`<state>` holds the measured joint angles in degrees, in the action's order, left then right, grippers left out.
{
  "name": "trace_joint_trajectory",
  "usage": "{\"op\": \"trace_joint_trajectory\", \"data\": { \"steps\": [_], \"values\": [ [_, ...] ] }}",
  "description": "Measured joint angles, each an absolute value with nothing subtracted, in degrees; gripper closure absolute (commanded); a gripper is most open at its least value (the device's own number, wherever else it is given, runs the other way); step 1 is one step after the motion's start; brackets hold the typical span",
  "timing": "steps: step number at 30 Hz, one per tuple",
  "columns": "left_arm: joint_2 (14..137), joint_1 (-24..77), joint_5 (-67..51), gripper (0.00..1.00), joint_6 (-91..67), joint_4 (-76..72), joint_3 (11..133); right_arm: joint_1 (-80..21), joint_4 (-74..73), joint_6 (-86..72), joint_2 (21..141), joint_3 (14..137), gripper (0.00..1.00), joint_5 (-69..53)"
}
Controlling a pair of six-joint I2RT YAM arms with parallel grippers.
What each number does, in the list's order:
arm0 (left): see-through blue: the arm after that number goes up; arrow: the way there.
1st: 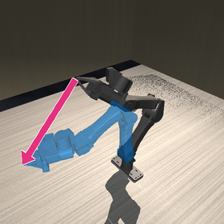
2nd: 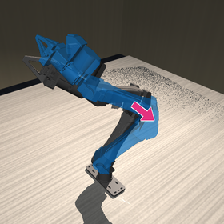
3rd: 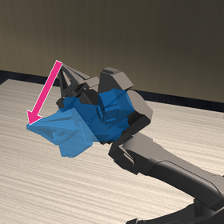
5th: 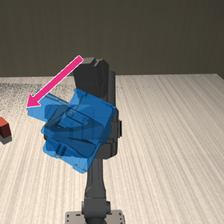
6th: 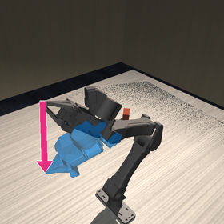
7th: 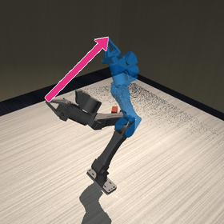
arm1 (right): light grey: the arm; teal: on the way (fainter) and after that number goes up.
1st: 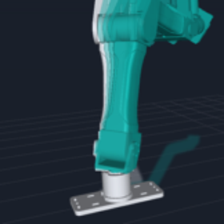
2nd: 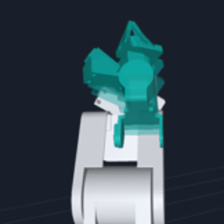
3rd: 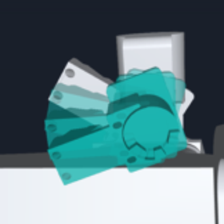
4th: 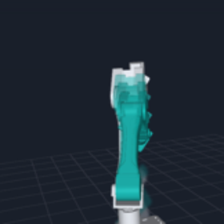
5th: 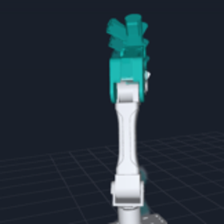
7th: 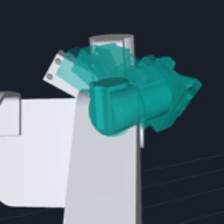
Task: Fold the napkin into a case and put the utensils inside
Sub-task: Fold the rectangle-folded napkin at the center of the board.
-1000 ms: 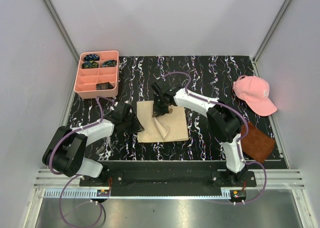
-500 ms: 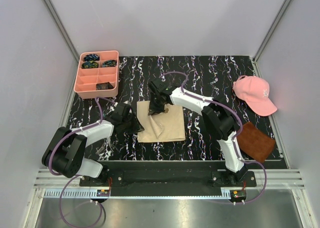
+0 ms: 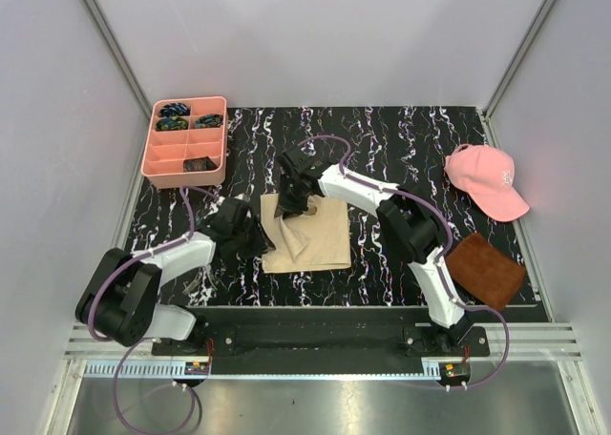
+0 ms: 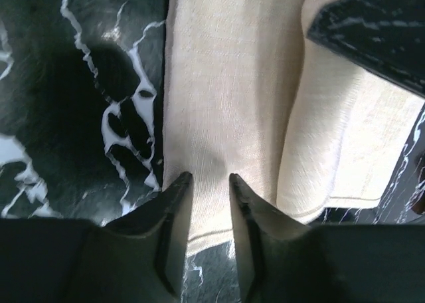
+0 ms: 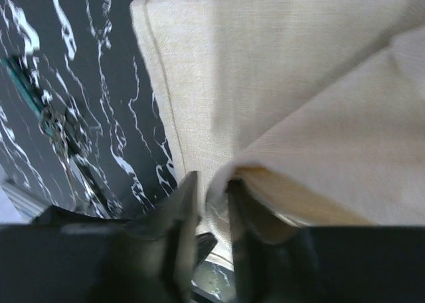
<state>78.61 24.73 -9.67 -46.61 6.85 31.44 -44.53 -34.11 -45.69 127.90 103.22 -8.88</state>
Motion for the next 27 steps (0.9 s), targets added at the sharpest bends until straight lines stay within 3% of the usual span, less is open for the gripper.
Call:
{"op": "trace_joint_trajectory", "data": {
  "steps": [2, 5, 10, 15, 21, 27],
  "values": [
    [76.5, 24.8, -9.0, 0.56, -46.7, 8.9, 31.2, -44.5, -34.2, -44.1, 128.5, 103.9, 0.43, -10.6],
    [71.4, 24.9, -7.8, 0.5, -46.4, 12.1, 31.2, -44.4, -34.4, -42.0, 128.2, 103.9, 0.31, -12.4],
    [65.3, 24.9, -6.8, 0.46, -44.8, 15.2, 32.8, -42.4, -35.8, -38.9, 125.3, 104.0, 0.21, -18.0],
    [70.7, 24.9, -7.3, 0.43, -42.3, 16.8, 38.0, -38.8, -36.1, -36.0, 119.5, 103.4, 0.14, -20.1],
    [78.0, 25.9, -7.2, 0.39, -38.8, 18.6, 43.8, -34.3, -35.1, -32.7, 110.2, 93.6, 0.14, -19.6],
    [81.6, 27.1, -6.2, 0.38, -37.0, 20.1, 46.0, -31.2, -33.6, -30.4, 110.2, 85.9, 0.27, -20.5]
  ]
}}
